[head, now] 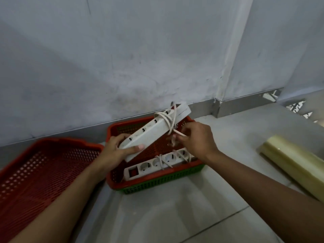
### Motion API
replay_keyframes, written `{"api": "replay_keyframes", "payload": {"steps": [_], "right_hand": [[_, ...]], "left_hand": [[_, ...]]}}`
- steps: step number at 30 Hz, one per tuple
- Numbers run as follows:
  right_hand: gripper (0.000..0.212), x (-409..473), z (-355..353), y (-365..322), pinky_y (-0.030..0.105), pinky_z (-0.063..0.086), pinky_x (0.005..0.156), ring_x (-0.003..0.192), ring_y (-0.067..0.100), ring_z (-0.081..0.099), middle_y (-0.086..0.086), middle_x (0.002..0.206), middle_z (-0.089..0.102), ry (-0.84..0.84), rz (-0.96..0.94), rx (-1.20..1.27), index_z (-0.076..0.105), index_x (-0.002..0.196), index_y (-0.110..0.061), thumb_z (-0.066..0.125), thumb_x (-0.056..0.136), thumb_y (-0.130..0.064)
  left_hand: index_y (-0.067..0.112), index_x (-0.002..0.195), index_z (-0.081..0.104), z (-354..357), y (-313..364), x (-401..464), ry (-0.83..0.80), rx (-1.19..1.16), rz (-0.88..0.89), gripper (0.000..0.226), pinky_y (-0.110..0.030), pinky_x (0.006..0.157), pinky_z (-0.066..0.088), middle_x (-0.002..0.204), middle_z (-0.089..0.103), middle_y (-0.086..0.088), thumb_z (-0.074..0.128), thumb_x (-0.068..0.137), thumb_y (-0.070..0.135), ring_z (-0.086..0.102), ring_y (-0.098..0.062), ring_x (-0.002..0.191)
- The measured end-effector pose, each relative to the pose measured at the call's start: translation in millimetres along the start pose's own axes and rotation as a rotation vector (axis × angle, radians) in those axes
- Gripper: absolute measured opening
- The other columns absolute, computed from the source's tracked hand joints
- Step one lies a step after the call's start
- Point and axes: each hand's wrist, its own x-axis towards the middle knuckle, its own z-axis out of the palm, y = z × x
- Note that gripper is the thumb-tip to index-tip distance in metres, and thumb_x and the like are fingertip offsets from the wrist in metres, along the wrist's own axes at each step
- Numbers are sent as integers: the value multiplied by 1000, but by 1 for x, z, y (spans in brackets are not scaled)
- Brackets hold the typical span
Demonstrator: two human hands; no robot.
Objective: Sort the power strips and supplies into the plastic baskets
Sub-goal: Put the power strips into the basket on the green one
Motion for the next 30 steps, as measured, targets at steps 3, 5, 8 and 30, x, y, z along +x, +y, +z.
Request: {"api": "replay_keyframes", "payload": {"steps": [3, 5, 8, 30], "right_hand": [[9, 5, 23, 16, 18, 46, 76, 79, 6, 49, -3, 96, 50, -98, -29, 1, 71, 87, -15, 73, 81, -22], [23, -2, 36, 29, 35, 47, 97, 98, 16, 53, 5, 117, 47, -263, -2, -84, 63, 108, -18, 63, 88, -27], [34, -17, 51, 44, 51, 34, 107, 118, 31, 49, 11, 131, 43, -354, -80, -418, 49, 125, -19, 44, 94, -31], [59, -146, -52, 139, 38, 1, 118, 145, 9, 15, -5, 158, 21, -148, 161, -302, 18, 149, -33, 23, 93, -52]], "left_hand": [[30, 130, 53, -12, -10, 31, -58, 384, 39, 88, -44, 106, 40, 114, 43, 2, 72, 54, 71, 43, -21, 116], [24, 140, 42, -10, -18, 45, -159, 545, 21, 84, -40, 109, 35, 115, 40, 2, 68, 69, 61, 41, -21, 118], [19, 145, 34, 5, -30, 58, -264, 775, 68, 71, -33, 107, 36, 132, 44, -5, 62, 85, 44, 44, -22, 122], [25, 151, 7, 199, 66, -91, -324, 586, 284, 65, -34, 120, 9, 162, 2, 5, 28, 96, 51, 3, -12, 148]]}}
